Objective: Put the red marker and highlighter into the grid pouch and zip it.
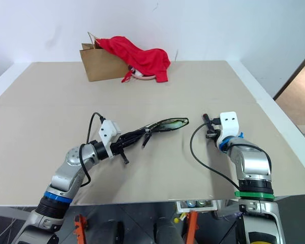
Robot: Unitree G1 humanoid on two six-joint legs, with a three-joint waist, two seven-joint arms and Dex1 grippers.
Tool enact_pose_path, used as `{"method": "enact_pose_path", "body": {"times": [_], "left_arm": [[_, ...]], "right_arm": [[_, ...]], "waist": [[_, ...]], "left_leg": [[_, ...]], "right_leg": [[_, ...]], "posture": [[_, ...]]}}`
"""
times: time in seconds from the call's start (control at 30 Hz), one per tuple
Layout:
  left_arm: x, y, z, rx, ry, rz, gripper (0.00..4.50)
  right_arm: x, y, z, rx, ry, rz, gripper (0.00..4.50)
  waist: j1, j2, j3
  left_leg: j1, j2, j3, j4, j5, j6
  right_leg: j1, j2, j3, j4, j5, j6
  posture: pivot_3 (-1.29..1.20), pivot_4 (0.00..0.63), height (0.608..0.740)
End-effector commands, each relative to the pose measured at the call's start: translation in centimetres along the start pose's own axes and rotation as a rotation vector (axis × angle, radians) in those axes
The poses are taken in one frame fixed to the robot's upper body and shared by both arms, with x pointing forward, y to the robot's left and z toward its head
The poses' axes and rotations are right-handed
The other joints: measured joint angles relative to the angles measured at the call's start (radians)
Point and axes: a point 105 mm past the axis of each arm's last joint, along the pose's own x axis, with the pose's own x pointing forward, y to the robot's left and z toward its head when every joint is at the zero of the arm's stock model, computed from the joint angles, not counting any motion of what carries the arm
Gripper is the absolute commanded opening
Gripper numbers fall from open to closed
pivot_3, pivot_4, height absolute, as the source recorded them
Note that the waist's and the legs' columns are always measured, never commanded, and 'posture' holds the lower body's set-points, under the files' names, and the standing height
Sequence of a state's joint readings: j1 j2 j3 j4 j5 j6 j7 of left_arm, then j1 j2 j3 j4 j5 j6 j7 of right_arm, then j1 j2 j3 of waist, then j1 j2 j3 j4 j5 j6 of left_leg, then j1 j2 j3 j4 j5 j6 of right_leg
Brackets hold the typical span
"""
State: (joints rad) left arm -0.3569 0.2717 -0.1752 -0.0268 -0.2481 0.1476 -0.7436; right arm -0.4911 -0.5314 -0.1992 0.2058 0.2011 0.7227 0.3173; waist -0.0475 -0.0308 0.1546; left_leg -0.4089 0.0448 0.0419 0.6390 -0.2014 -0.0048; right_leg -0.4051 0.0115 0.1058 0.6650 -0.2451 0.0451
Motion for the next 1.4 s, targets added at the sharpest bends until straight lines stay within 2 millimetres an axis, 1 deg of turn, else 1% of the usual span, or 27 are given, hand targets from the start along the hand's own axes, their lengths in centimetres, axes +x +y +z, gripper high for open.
{"method": "enact_pose_path", "body": {"times": [0.03, 0.07, 0.13, 0.17, 0.2, 0.23, 0.27, 0.3, 0.33, 0.37, 0.43, 0.47, 0.53, 0.67, 0.83, 1.0, 1.1, 1.37, 1.4], "left_arm": [[-0.2, 0.3, 1.5, 0.028, -0.043, 0.004, 0.00], [-0.2, 0.3, 1.5, 0.028, -0.042, 0.000, 0.00], [-0.1, 0.3, 1.5, 0.029, -0.040, -0.005, 0.00], [-0.1, 0.3, 1.5, 0.030, -0.039, -0.009, 0.00], [-0.1, 0.3, 1.6, 0.030, -0.039, -0.012, 0.00], [0.0, 0.3, 1.6, 0.030, -0.038, -0.016, 0.00], [0.0, 0.2, 1.6, 0.030, -0.038, -0.018, 0.00], [0.1, 0.3, 1.6, 0.031, -0.038, -0.019, 0.00], [0.1, 0.3, 1.6, 0.031, -0.038, -0.021, 0.00], [0.2, 0.3, 1.6, 0.031, -0.038, -0.022, 0.00], [0.2, 0.3, 1.6, 0.032, -0.039, -0.024, 0.00], [0.3, 0.4, 1.6, 0.032, -0.040, -0.024, 0.00], [0.3, 0.4, 1.6, 0.033, -0.040, -0.026, 0.00], [0.3, 0.4, 1.6, 0.034, -0.040, -0.028, 0.00], [0.4, 0.3, 1.6, 0.041, -0.037, -0.040, 0.00], [0.4, 0.3, 1.6, 0.045, -0.036, -0.041, 0.00], [0.4, 0.3, 1.6, 0.048, -0.035, -0.044, 0.00], [0.5, 0.1, 1.5, 0.051, -0.032, -0.057, 0.00], [0.5, 0.0, 1.5, 0.052, -0.031, -0.058, 0.00]], "right_arm": [[-1.4, 0.9, 5.9, -0.070, -0.222, 0.104, 0.56], [-2.4, 1.2, 8.4, -0.113, -0.312, 0.151, 0.56], [-4.4, 1.8, 11.9, -0.207, -0.448, 0.226, 0.56], [-5.8, 2.4, 13.7, -0.285, -0.512, 0.288, 0.56], [-7.2, 3.1, 14.7, -0.360, -0.548, 0.357, 0.56], [-8.8, 4.3, 14.9, -0.454, -0.555, 0.462, 0.56], [-10.0, 5.3, 14.5, -0.528, -0.534, 0.558, 0.56], [-10.9, 6.1, 13.8, -0.582, -0.493, 0.642, 0.56], [-11.7, 6.5, 12.5, -0.638, -0.417, 0.717, 0.56], [-12.2, 6.7, 11.4, -0.684, -0.343, 0.762, 0.56], [-12.8, 6.1, 9.3, -0.780, -0.198, 0.797, 0.56], [-12.8, 5.8, 8.9, -0.808, -0.161, 0.795, 0.56], [-12.5, 5.5, 8.6, -0.848, -0.144, 0.779, 0.56], [-11.5, 6.1, 7.9, -0.916, -0.137, 0.773, 0.56], [-10.2, 7.1, 7.8, -0.945, -0.160, 0.785, 0.56], [-9.3, 7.0, 7.4, -0.978, -0.142, 0.788, 0.56], [-8.3, 7.1, 7.4, -1.019, -0.135, 0.773, 0.56], [-6.1, 8.9, 7.9, -1.126, -0.147, 0.795, 0.56], [-5.8, 9.6, 7.8, -1.150, -0.148, 0.813, 0.56]], "waist": [[-0.002, 0.001, 0.001], [-0.004, 0.002, 0.001], [-0.004, 0.004, 0.003], [-0.003, 0.007, 0.004], [-0.001, 0.007, 0.005], [-0.001, 0.007, 0.005], [0.001, 0.007, 0.005], [0.002, 0.006, 0.004], [0.004, 0.004, 0.003], [0.005, 0.004, 0.003], [0.006, 0.003, 0.003], [0.005, 0.003, 0.003], [0.002, 0.004, 0.003], [-0.001, 0.003, 0.004], [0.000, 0.002, 0.004], [0.003, 0.002, 0.004], [0.002, 0.002, 0.004], [0.002, 0.002, 0.004], [0.002, 0.002, 0.004]], "left_leg": [[0.000, 0.000, 0.001, -0.001, 0.000, 0.000], [0.000, 0.000, 0.002, -0.002, 0.000, 0.000], [-0.001, 0.000, 0.003, -0.004, -0.001, 0.001], [-0.001, 0.000, 0.003, -0.004, -0.001, 0.001], [-0.001, 0.000, 0.003, -0.005, -0.001, 0.001], [-0.001, 0.000, 0.003, -0.006, -0.001, 0.001], [-0.001, 0.000, 0.002, -0.006, -0.002, 0.002], [-0.001, 0.001, 0.000, -0.006, -0.003, 0.001], [-0.001, 0.001, -0.002, -0.006, -0.005, 0.001], [-0.001, 0.001, -0.003, -0.006, -0.006, 0.001], [-0.001, 0.001, -0.004, -0.005, -0.009, -0.001], [-0.002, 0.001, -0.004, -0.004, -0.009, -0.001], [-0.003, -0.001, -0.003, -0.004, -0.009, -0.001], [0.000, 0.000, -0.002, -0.003, -0.009, -0.001], [0.000, 0.001, 0.000, -0.002, -0.008, -0.002], [-0.001, 0.000, 0.001, -0.003, -0.009, -0.002], [-0.001, 0.000, 0.000, -0.003, -0.009, -0.002], [0.000, 0.001, 0.001, -0.003, -0.009, -0.002], [0.000, 0.001, 0.001, -0.003, -0.009, -0.002]], "right_leg": [[-0.001, 0.000, 0.001, 0.000, 0.001, 0.002], [-0.002, 0.000, 0.002, 0.000, 0.001, 0.003], [-0.004, 0.001, 0.004, 0.000, 0.000, 0.003], [-0.004, 0.001, 0.004, 0.000, 0.000, 0.003], [-0.005, 0.001, 0.004, 0.000, -0.001, 0.003], [-0.005, 0.001, 0.003, 0.000, -0.002, 0.003], [-0.005, 0.001, 0.002, 0.000, -0.003, 0.003], [-0.004, 0.001, 0.000, 0.000, -0.005, 0.002], [-0.003, 0.001, -0.002, 0.000, -0.007, 0.000], [-0.002, 0.001, -0.004, 0.000, -0.009, 0.000], [-0.001, 0.001, -0.005, 0.000, -0.011, 0.000], [-0.001, 0.000, -0.005, 0.000, -0.011, 0.000], [-0.002, -0.002, -0.002, 0.000, -0.011, 0.001], [-0.002, -0.001, 0.002, 0.000, -0.010, 0.003], [-0.002, 0.000, 0.001, 0.001, -0.009, 0.001], [-0.003, -0.001, 0.001, 0.000, -0.010, 0.002], [-0.003, 0.000, 0.001, 0.000, -0.011, 0.002], [-0.003, 0.000, 0.001, 0.001, -0.010, 0.001], [-0.003, 0.000, 0.001, 0.001, -0.010, 0.001]], "posture": [[0.00, 0.150, 0.740], [0.00, 0.150, 0.740], [0.00, 0.150, 0.740], [0.00, 0.150, 0.740], [0.00, 0.150, 0.740], [0.00, 0.150, 0.740], [0.00, 0.150, 0.740], [0.00, 0.150, 0.740], [0.00, 0.150, 0.740], [0.00, 0.150, 0.740], [0.00, 0.150, 0.740], [0.00, 0.150, 0.740], [0.00, 0.150, 0.740], [0.00, 0.150, 0.740], [0.00, 0.150, 0.740], [0.00, 0.150, 0.740], [0.00, 0.150, 0.740], [0.00, 0.150, 0.740], [0.00, 0.150, 0.740]]}}
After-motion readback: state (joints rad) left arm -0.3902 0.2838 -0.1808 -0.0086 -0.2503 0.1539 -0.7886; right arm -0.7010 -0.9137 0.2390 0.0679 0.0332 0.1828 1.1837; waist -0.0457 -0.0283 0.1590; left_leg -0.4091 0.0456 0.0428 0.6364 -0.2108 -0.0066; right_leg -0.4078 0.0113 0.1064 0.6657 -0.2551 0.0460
